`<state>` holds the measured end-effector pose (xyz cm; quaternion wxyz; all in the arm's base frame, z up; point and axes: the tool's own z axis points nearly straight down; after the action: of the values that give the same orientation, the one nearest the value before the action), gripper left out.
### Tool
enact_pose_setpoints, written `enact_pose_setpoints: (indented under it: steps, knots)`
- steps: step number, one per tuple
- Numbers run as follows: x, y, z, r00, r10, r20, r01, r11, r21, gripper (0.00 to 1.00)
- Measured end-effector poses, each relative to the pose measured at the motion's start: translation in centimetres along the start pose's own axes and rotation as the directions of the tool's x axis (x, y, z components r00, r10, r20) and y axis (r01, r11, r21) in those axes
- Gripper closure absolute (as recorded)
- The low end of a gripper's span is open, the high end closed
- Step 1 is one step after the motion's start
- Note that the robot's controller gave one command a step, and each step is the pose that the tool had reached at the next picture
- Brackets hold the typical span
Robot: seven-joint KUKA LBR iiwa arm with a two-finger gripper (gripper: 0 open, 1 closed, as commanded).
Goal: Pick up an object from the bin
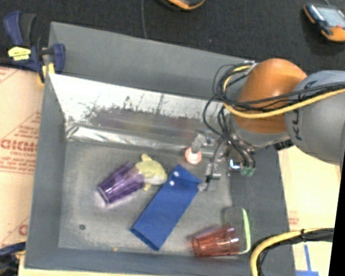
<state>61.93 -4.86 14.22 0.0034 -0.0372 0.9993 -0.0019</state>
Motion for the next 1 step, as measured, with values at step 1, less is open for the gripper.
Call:
enact_pose_setpoints:
  steps: [1]
  knots:
    - [-1.05, 1.26, -3.03, 0.997, 0.078, 0.002, -0.078, 0.997, 0.000, 0.00]
